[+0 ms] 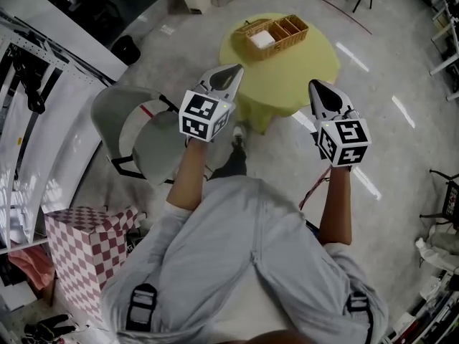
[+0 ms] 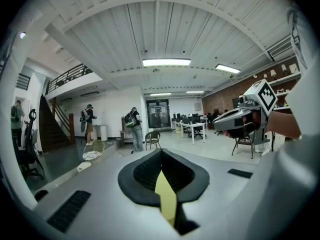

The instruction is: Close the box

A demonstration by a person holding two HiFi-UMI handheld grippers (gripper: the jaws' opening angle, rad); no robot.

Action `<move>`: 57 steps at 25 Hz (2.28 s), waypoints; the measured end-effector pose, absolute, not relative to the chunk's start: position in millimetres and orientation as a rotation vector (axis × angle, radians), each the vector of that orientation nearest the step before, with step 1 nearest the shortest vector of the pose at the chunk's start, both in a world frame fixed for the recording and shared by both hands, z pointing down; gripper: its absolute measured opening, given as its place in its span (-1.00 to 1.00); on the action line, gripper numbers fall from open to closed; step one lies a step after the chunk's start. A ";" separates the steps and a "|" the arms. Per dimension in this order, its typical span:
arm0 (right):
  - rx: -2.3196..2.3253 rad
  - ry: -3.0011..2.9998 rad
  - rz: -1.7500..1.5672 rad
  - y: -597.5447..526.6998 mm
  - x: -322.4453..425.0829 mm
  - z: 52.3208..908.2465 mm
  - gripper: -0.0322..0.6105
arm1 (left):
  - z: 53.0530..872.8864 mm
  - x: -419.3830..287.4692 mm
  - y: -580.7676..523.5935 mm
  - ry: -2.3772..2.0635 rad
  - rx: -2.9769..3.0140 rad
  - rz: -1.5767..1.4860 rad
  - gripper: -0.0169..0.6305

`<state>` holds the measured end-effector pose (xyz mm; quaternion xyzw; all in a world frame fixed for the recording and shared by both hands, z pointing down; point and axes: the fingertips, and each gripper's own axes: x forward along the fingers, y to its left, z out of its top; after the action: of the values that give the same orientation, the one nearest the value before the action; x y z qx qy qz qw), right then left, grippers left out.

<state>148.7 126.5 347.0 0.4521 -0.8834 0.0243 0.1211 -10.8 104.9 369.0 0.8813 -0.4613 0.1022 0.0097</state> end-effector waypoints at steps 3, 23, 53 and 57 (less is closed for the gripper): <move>1.334 -2.553 0.030 84.1 144.1 347.3 -0.83 | 372.4 -17.6 59.3 -1.446 2.742 0.310 -0.86; 1.366 -2.437 0.166 -173.6 83.5 389.6 -0.83 | 479.8 -87.0 -203.3 -1.254 2.559 0.482 -0.85; 1.197 -2.221 0.454 -299.1 47.6 530.8 -0.83 | 711.8 -80.4 -309.1 -0.830 1.543 -0.157 -0.24; 1.200 -2.199 0.475 -297.1 50.3 542.0 -0.83 | 713.5 -76.5 -316.8 -0.796 1.508 -0.218 -0.23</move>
<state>50.3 -297.1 542.0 0.4502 -0.8250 0.1783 0.2914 -76.5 -316.8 713.5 0.6645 -0.3507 -0.0959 0.6529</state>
